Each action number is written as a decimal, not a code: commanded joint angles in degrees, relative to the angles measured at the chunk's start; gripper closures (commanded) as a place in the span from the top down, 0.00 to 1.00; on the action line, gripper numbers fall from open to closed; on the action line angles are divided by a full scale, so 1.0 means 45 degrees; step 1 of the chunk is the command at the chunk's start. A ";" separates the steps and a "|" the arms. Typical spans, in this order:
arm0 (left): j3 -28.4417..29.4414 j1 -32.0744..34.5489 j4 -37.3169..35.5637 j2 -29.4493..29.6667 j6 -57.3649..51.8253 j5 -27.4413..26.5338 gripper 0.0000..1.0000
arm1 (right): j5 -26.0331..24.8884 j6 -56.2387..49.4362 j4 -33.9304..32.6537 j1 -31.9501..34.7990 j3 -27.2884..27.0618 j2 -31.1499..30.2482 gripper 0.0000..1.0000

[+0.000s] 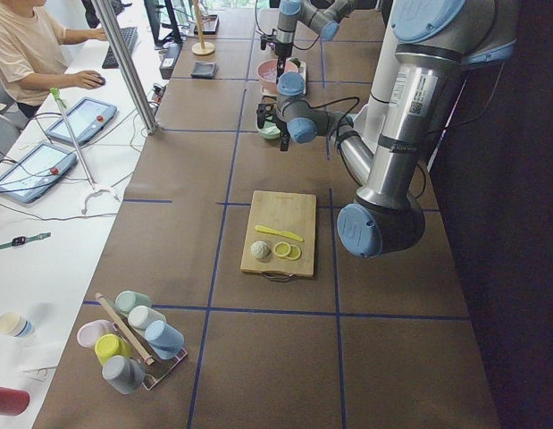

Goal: Put spoon and ice into bowl

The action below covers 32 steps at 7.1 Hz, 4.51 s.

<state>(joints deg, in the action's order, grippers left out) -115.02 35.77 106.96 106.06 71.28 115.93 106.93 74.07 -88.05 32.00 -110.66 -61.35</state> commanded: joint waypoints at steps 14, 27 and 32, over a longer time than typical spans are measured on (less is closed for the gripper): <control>-0.1058 0.0155 -0.0039 -0.1043 -0.0038 0.0078 0.81 | 0.1030 0.2642 0.2910 0.0517 0.2575 0.1227 0.96; 0.1049 1.0469 -0.2689 -0.6890 -1.6699 0.4609 0.86 | 0.5710 -2.0268 -0.1332 1.2283 0.1620 -0.8260 0.99; 0.1943 1.0430 -0.3008 -0.6206 -1.5157 0.4589 0.93 | 0.5748 -2.0795 -0.1371 1.2633 0.1914 -0.8260 0.99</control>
<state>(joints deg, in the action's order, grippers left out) -108.29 82.76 93.00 77.73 1.91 136.40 132.76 -18.76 -94.20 88.06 -102.39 -98.50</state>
